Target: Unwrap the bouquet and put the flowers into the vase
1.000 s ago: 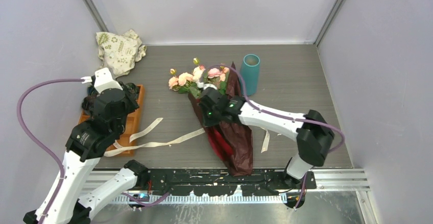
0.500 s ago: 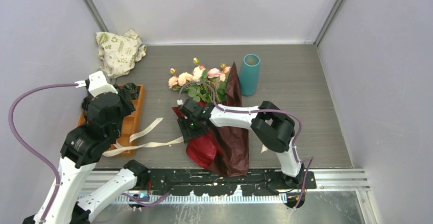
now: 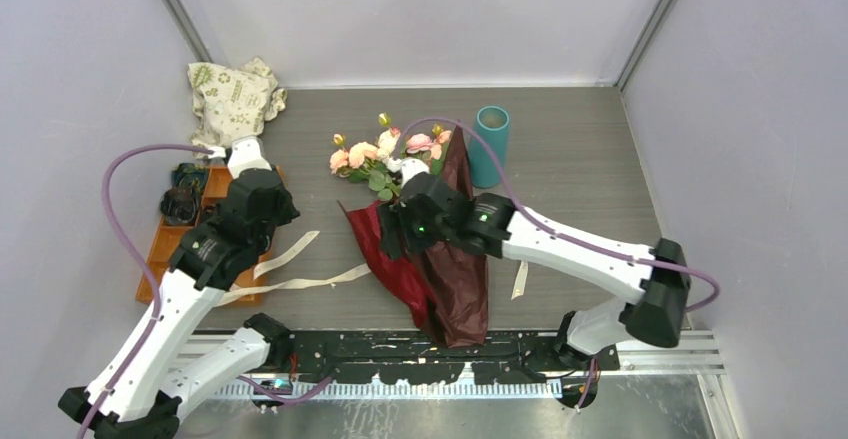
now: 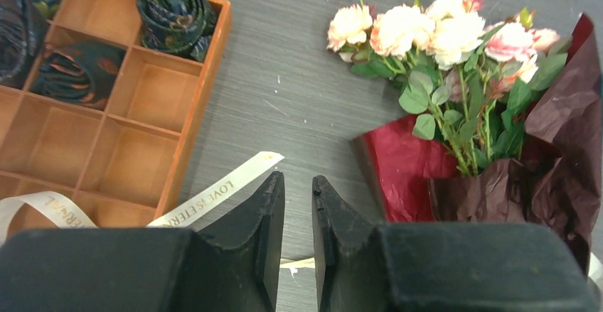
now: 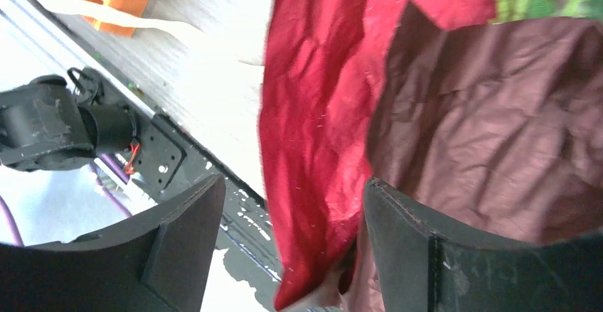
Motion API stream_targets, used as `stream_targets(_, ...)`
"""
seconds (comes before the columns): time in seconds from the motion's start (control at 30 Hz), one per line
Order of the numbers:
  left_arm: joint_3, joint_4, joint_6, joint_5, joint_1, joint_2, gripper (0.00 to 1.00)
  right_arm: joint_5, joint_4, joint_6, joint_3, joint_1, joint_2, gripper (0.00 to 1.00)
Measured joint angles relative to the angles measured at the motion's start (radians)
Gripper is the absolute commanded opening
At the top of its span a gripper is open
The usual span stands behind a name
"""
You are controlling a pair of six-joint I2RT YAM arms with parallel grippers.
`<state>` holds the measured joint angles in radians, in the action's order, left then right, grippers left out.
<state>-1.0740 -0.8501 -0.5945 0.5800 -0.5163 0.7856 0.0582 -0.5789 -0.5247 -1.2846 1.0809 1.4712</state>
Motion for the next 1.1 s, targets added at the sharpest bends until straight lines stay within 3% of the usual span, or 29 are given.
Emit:
stream_targets(0.2,0.046,0.033,-0.005,-0.036,0.0,0.027,0.2,0.164,-0.083,0.002,0.027,0.0,-0.068,0.74)
stream_targets(0.43,0.079,0.068,-0.041,-0.089,0.0,0.016,0.14,0.192,-0.122,0.003,0.068,0.008,0.129,0.73)
stream_targets(0.67,0.267,0.133,-0.129,-0.204,0.0,0.003,0.09,0.187,-0.119,0.003,0.058,0.011,0.264,0.67)
stream_targets(0.73,0.293,0.148,-0.137,-0.229,0.0,0.013,0.09,0.188,-0.119,0.003,0.055,0.011,0.293,0.54)
stream_targets(0.83,0.336,0.208,-0.153,-0.282,0.0,0.031,0.07,0.2,-0.119,0.0,0.052,0.011,0.328,0.19)
stream_targets(0.9,0.367,0.262,-0.167,-0.326,0.0,0.053,0.05,0.215,-0.121,-0.001,0.052,0.011,0.341,0.02)
stream_targets(1.1,0.464,0.41,-0.204,-0.435,0.0,0.163,0.03,0.346,-0.174,-0.041,0.053,0.011,0.326,0.01)
